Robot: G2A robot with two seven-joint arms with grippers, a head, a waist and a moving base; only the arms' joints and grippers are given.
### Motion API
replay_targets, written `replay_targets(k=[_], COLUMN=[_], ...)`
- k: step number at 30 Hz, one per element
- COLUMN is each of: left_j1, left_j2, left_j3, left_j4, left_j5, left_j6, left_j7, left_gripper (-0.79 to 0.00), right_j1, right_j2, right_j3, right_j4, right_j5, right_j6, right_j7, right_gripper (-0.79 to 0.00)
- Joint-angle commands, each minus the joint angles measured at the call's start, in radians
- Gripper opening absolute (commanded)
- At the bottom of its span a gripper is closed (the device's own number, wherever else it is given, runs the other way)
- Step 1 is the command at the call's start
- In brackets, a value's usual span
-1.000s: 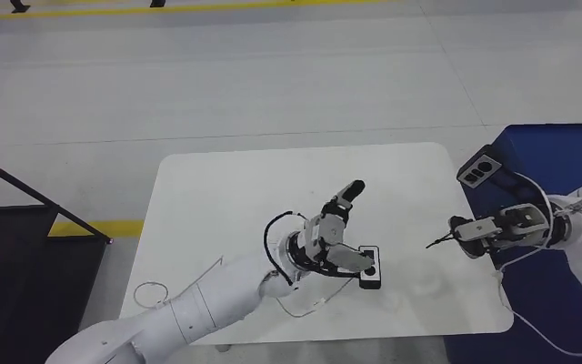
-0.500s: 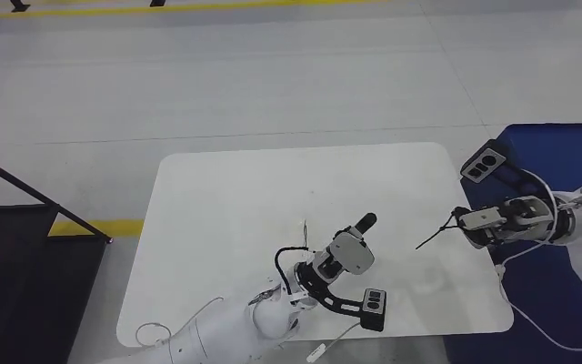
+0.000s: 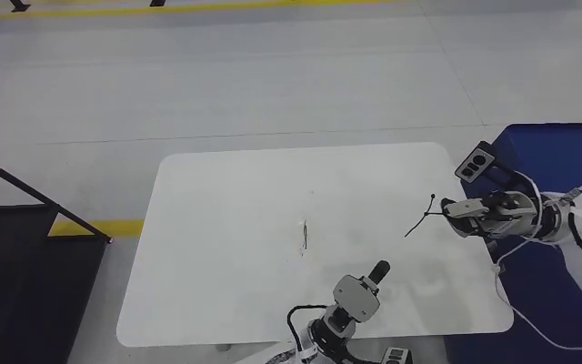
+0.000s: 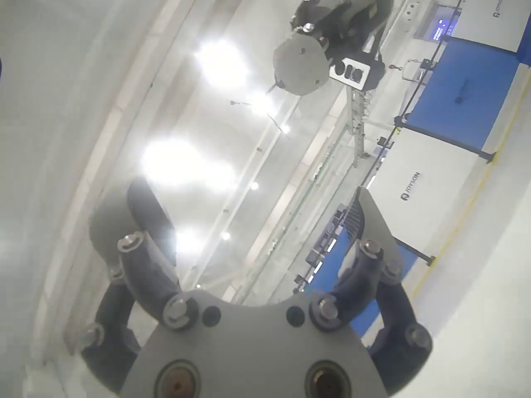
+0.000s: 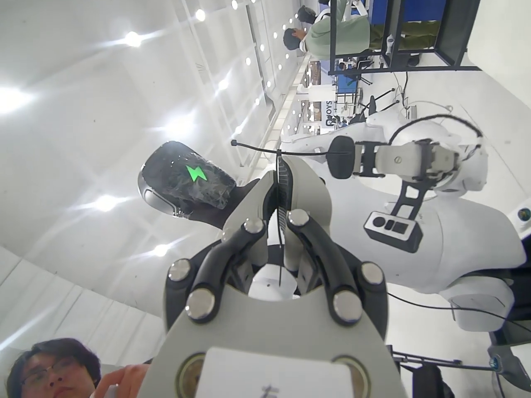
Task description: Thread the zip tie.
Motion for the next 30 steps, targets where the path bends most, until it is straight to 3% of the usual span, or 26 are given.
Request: replay_targets(k=[1, 5, 23, 25, 30], left_j1=[-0.004, -0.004, -0.004, -0.013, -0.075], left_j2=[0.0, 0.0, 0.0, -0.006, -0.03], left_j3=[-0.001, -0.001, -0.007, -0.08, -0.192], left_j4=[0.001, 0.001, 0.0, 0.006, 0.103], left_j5=[0.0, 0.0, 0.003, 0.104, 0.714], left_j6=[-0.001, -0.001, -0.004, -0.071, -0.278], left_j7=[0.003, 0.003, -0.001, -0.073, -0.278], left_gripper=[0.0, 0.0, 0.0, 0.0, 0.0], right_j1=[0.0, -0.009, -0.009, -0.009, -0.009], right_j2=[0.0, -0.007, -0.007, -0.007, -0.007], right_j3=[0.0, -0.045, -0.045, -0.045, -0.045], right_j4=[0.0, -0.017, -0.017, -0.017, -0.017], right_j5=[0.001, -0.03, -0.03, -0.03, -0.03], right_j6=[-0.001, 0.069, 0.069, 0.069, 0.069], right_j7=[0.0, -0.018, -0.018, -0.018, -0.018], right_gripper=[-0.785, -0.785, -0.785, -0.785, -0.785])
